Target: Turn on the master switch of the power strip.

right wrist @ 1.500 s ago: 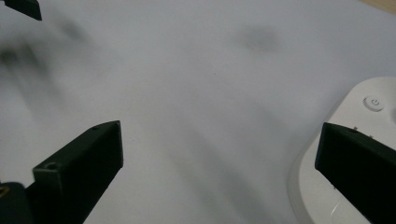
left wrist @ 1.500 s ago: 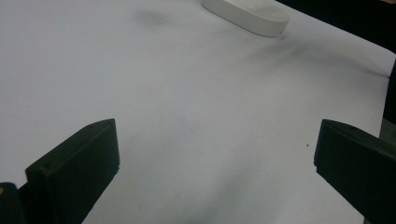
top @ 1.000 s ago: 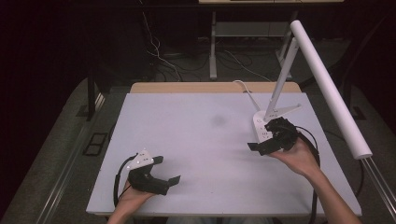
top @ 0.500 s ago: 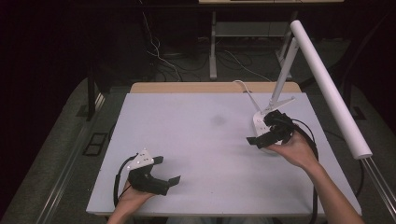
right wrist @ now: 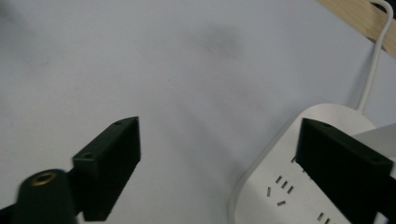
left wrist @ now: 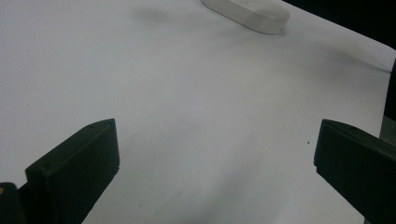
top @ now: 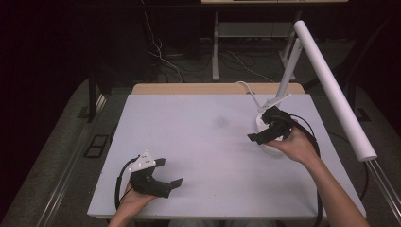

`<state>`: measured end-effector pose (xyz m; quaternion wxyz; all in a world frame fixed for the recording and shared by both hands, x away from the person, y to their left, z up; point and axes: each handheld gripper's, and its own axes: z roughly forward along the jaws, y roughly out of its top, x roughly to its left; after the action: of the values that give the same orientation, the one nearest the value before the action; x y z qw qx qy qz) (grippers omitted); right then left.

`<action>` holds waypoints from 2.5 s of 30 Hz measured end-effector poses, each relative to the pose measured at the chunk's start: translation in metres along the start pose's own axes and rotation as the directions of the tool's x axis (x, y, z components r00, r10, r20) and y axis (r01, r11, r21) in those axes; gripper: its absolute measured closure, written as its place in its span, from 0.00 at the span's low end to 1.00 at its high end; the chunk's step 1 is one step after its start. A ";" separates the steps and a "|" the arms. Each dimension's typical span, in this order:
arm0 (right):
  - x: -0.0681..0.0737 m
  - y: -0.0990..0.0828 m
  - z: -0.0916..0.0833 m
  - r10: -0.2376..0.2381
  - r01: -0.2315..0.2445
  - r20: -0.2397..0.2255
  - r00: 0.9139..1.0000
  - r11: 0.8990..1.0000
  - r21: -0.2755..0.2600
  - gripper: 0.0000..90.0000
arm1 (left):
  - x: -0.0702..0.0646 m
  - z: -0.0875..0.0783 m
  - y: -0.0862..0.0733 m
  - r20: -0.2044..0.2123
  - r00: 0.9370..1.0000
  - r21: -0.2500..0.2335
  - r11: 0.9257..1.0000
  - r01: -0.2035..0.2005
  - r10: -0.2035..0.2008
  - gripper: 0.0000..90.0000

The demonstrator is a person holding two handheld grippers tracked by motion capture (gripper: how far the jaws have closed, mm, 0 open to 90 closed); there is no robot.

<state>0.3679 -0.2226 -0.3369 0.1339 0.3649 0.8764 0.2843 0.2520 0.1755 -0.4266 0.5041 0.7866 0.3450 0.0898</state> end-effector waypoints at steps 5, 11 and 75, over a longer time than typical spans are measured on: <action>-0.002 0.005 0.000 -0.023 0.022 0.020 1.000 1.000 0.019 0.32 | 0.000 0.000 0.000 -0.001 1.000 0.000 1.000 -0.001 0.001 0.00; -0.005 0.011 -0.001 -0.047 0.046 0.035 0.998 0.999 0.028 0.52 | 0.000 0.000 0.000 -0.002 1.000 0.000 1.000 0.002 -0.002 0.00; -0.048 0.041 0.073 0.001 -0.068 0.272 0.962 0.970 0.235 0.99 | 0.004 -0.001 0.000 0.003 1.000 0.008 1.000 -0.005 0.005 0.00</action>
<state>0.4570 -0.2045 -0.3700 0.2016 0.4292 0.8715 0.1252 0.2545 0.1784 -0.4271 0.5012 0.7897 0.3426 0.0886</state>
